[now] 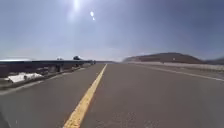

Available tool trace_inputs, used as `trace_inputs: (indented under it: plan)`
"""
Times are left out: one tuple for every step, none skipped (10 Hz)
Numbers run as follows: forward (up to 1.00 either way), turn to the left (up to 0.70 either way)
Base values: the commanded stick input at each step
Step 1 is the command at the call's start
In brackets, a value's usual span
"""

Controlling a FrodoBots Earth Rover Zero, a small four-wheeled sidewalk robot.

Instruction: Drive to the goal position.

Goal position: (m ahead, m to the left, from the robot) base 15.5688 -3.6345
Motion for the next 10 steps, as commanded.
trace_inputs:
  plan:
    - [0.85,0.00]
    - [0.85,0.00]
    - [0.85,0.00]
    - [0.85,0.00]
    - [0.85,0.00]
    - [0.85,0.00]
    - [0.85,0.00]
    - [0.85,0.00]
    - [0.85,0.00]
    - [0.85,0.00]
